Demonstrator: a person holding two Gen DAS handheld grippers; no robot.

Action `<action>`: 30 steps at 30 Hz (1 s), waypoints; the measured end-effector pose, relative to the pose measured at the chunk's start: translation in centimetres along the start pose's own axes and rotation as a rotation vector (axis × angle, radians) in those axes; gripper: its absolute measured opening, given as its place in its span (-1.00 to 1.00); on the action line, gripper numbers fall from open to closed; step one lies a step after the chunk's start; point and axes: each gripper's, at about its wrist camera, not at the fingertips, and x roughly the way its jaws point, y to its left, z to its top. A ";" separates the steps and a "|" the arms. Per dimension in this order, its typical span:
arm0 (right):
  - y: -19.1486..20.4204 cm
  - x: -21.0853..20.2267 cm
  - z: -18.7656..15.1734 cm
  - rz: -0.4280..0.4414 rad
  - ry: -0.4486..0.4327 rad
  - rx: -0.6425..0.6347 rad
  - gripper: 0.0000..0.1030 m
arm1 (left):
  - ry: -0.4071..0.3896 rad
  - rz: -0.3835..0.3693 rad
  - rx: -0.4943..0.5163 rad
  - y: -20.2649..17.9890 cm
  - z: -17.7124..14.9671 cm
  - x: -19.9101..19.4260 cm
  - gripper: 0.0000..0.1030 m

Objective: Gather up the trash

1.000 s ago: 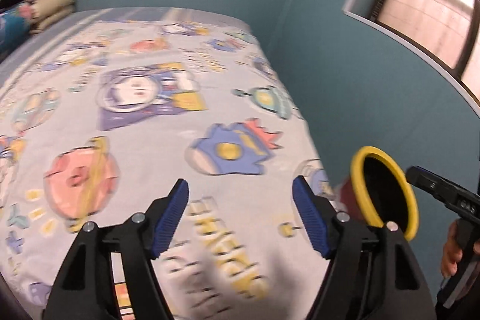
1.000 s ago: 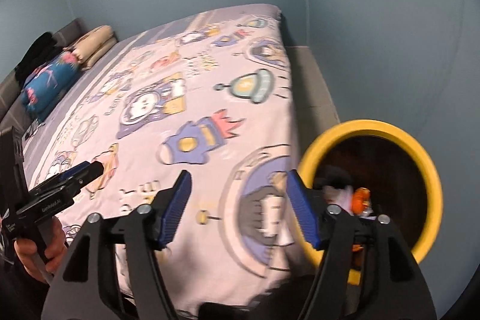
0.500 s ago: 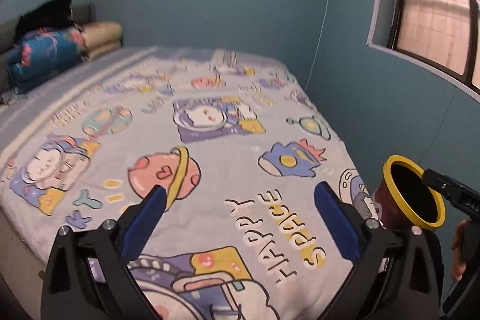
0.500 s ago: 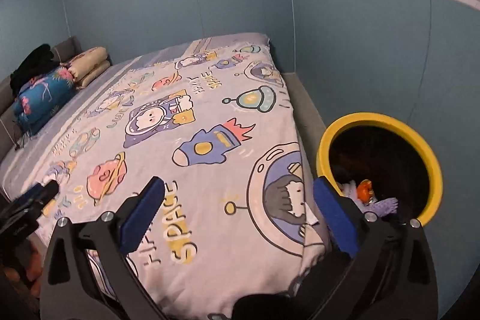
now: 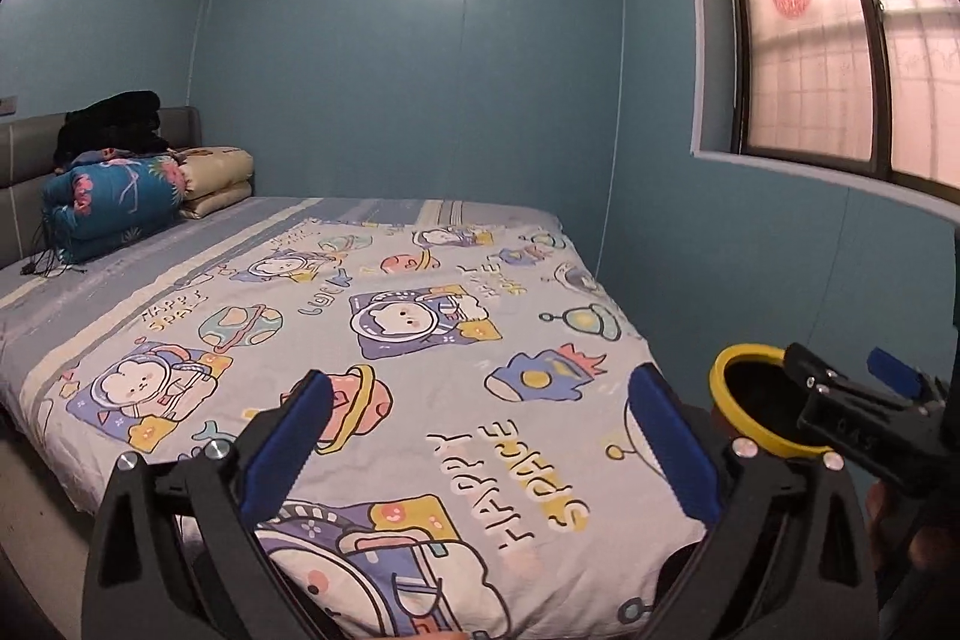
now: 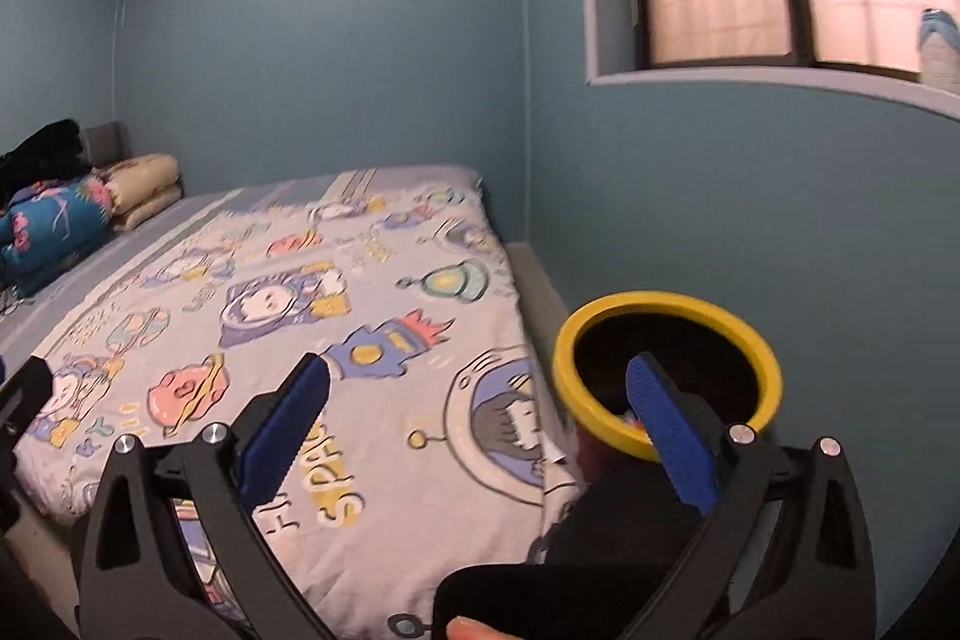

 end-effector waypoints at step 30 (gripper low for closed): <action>0.7 -3.0 -0.8 0.005 -0.104 -0.015 0.84 | 0.077 -0.033 -0.057 0.0 -1.3 -0.2 0.85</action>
